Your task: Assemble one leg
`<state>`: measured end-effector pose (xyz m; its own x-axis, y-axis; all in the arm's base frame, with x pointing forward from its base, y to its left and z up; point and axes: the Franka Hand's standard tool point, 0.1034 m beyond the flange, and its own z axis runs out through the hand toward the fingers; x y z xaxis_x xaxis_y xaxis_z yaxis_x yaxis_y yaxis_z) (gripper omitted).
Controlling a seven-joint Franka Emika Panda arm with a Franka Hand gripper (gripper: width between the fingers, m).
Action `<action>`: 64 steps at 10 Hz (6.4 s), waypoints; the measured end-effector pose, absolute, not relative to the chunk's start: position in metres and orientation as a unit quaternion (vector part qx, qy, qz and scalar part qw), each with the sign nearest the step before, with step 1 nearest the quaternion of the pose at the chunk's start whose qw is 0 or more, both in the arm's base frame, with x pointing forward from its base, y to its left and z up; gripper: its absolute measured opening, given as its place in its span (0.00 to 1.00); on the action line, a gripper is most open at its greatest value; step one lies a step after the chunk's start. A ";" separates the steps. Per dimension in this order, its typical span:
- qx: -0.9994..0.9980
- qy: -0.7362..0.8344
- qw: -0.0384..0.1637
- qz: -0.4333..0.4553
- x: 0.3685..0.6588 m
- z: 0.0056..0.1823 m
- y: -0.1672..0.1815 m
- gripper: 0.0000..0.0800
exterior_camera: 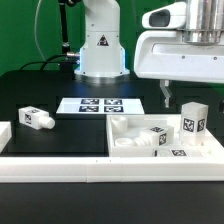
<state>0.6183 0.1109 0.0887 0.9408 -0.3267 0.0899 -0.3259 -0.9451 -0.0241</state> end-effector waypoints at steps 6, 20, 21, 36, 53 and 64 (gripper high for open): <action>-0.986 -0.153 -0.027 -0.051 0.616 0.082 0.115 0.81; -0.998 0.047 -0.015 -0.049 0.616 0.080 0.112 0.36; -0.991 0.121 -0.004 -0.049 0.616 0.079 0.111 0.36; -0.951 0.306 0.013 -0.035 0.612 0.084 0.116 0.80; -0.995 -0.081 -0.014 -0.048 0.611 0.078 0.111 0.36; -0.926 0.377 0.008 -0.032 0.608 0.077 0.077 0.36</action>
Offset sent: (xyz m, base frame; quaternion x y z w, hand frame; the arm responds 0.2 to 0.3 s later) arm -0.0062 0.0120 0.0008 0.0150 -0.0034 -0.2746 0.9614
